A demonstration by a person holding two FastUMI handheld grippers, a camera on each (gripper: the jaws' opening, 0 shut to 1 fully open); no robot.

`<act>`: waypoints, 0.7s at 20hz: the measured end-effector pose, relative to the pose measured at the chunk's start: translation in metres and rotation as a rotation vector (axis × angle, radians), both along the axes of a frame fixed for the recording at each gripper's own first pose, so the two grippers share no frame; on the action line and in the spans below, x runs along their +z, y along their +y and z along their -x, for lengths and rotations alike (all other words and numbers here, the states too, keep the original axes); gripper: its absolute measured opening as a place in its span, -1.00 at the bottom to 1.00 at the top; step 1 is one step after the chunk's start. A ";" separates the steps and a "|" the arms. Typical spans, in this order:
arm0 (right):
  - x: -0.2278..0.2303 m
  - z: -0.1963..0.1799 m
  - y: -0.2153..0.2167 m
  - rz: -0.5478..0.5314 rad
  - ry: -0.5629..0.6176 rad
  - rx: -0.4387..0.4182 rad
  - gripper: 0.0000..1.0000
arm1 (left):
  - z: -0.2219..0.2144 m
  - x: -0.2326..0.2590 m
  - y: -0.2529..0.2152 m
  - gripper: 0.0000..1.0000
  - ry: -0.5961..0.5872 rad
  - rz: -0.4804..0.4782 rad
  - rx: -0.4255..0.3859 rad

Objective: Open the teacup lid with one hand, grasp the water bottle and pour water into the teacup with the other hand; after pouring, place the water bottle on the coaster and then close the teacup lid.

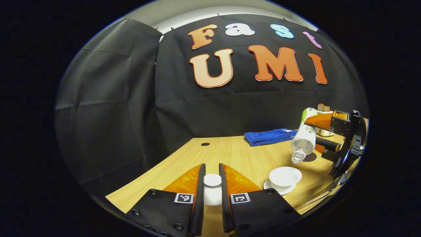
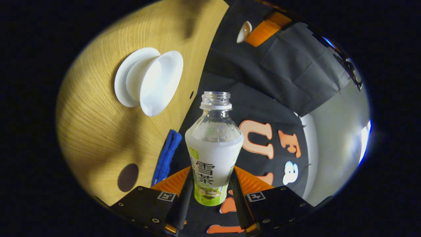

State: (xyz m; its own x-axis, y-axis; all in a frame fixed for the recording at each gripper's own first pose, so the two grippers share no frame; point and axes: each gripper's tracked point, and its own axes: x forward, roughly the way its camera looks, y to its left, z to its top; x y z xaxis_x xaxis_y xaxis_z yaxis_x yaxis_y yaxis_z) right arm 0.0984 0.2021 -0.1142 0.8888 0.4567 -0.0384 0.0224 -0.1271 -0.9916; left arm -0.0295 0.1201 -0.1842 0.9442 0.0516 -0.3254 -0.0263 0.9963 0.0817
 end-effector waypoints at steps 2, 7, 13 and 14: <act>-0.015 -0.002 -0.006 -0.133 0.138 -0.031 0.26 | -0.001 -0.002 -0.004 -0.53 0.007 0.004 0.001; -0.001 -0.018 -0.030 -0.511 0.309 -0.141 0.27 | -0.003 0.002 -0.016 -0.53 0.009 0.006 -0.004; 0.022 -0.053 -0.063 -0.951 0.507 -0.225 0.27 | -0.002 0.015 -0.035 -0.47 -0.014 -0.001 -0.026; 0.024 -0.058 -0.068 -0.997 0.503 -0.223 0.27 | 0.000 0.015 -0.038 -0.46 -0.009 -0.002 -0.029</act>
State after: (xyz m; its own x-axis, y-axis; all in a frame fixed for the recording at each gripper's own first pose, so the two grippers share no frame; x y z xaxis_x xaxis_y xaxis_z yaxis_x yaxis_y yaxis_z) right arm 0.1561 0.1343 -0.0905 0.9405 0.3172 -0.1215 -0.3305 0.7719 -0.5431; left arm -0.0295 0.0825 -0.1688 0.9483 0.0247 -0.3165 0.0020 0.9965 0.0838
